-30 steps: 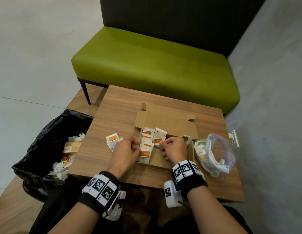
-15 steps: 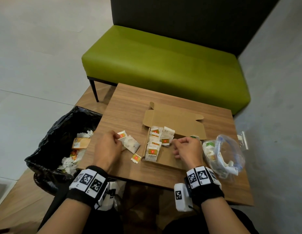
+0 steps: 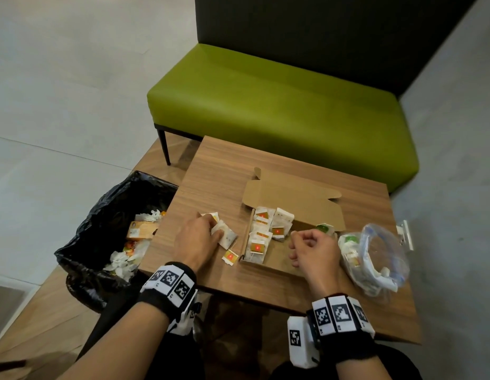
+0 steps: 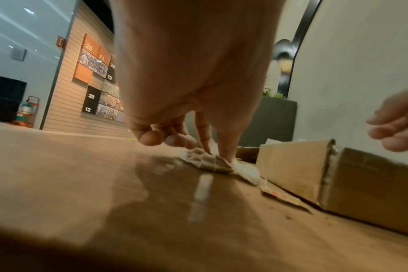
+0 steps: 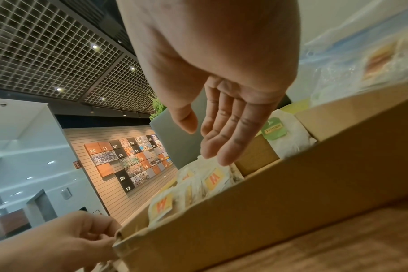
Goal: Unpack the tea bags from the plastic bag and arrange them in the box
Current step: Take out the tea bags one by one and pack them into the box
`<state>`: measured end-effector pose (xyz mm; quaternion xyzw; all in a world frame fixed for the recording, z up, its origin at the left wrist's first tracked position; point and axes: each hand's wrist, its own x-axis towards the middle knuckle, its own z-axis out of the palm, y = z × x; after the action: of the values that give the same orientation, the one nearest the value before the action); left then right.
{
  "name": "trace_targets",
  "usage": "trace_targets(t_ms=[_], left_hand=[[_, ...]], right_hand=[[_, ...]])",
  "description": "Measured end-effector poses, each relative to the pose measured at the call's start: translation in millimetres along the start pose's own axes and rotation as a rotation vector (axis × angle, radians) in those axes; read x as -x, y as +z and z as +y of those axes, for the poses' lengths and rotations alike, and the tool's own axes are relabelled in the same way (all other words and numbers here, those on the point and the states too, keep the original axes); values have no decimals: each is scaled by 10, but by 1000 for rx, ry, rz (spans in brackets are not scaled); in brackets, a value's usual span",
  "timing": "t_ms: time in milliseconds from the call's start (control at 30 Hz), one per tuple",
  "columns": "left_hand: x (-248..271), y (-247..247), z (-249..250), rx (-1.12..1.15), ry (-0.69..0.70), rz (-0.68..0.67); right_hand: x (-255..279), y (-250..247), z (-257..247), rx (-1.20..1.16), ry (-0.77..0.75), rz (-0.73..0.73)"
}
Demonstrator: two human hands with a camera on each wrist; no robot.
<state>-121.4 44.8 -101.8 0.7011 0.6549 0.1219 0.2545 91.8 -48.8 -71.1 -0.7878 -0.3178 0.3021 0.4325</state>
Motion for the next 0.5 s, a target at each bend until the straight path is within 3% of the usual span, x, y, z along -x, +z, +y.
trace_targets(t_ms=[100,200,333,500], left_hand=[[26,-67,-15,146,7,-12],[72,-222,2,531,-26,-41],[179,-474,131,973,-55,-168],[318,-640,371,1127,32,-350]], right_hand=[[24,8,-17,0,-25,-3],[74,29,-108,-25,-106,-55],[217,107,-328,-140,-199,-236],[290,154,-451,-170,-246,-434]])
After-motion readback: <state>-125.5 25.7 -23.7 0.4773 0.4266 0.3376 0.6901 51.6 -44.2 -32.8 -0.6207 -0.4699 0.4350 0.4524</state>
